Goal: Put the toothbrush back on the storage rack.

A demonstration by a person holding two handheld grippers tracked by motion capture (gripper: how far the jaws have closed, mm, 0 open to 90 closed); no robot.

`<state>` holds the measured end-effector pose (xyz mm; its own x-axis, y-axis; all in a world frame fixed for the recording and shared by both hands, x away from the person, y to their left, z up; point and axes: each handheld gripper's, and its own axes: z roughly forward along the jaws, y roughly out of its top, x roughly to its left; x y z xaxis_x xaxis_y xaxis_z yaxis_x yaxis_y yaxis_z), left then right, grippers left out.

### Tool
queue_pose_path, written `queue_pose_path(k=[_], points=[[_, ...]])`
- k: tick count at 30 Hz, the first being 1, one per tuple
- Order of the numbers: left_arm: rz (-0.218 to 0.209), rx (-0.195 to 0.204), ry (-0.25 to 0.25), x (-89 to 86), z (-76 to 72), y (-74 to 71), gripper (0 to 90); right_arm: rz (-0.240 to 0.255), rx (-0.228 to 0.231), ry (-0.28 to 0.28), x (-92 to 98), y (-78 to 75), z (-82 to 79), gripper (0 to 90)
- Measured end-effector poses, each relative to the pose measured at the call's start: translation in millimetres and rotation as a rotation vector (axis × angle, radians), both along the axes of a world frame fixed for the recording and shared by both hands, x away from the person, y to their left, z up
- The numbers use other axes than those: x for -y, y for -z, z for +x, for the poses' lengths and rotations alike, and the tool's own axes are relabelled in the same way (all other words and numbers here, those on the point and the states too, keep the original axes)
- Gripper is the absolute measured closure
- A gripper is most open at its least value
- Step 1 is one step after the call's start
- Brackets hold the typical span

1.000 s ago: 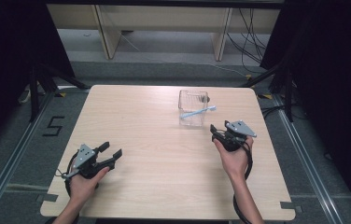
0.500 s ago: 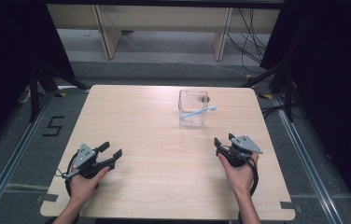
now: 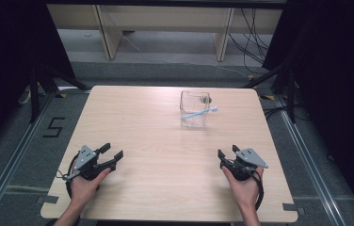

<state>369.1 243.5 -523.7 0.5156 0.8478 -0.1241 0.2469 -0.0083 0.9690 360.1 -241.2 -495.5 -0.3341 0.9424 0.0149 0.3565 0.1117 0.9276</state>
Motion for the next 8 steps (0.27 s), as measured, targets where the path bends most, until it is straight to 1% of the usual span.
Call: queue_pose_path(k=[1, 2, 3, 5, 6, 7, 8], points=[[-0.001, 0.000, 0.000, 0.0, -0.1, 0.0, 32.7, 0.036, -0.007, 0.018, -2.1, 0.7, -1.8, 39.2], [-0.006, 0.005, 0.001, 0.2, 0.3, 0.4, 32.7, 0.017, -0.002, 0.007, -0.5, 0.8, -1.8, 39.2], [-0.015, 0.011, 0.006, 0.4, 1.0, 0.9, 32.7, 0.018, -0.006, 0.010, -0.1, 1.2, -2.9, 39.2], [-0.014, 0.010, 0.007, 0.3, 1.0, 0.8, 32.7, 0.005, 0.009, 0.013, -0.4, 3.1, -3.3, 39.2], [-0.015, 0.011, 0.006, 0.4, 1.0, 0.9, 32.7, 0.031, -0.017, 0.021, -2.5, 3.2, -5.6, 39.2], [-0.015, 0.011, 0.007, 0.4, 1.0, 0.9, 32.7, 0.013, 0.007, 0.013, -1.3, 4.0, -4.4, 39.2], [-0.015, 0.012, 0.007, 0.4, 1.0, 0.9, 32.7, 0.023, -0.005, 0.010, -2.8, 5.2, -4.7, 39.2]])
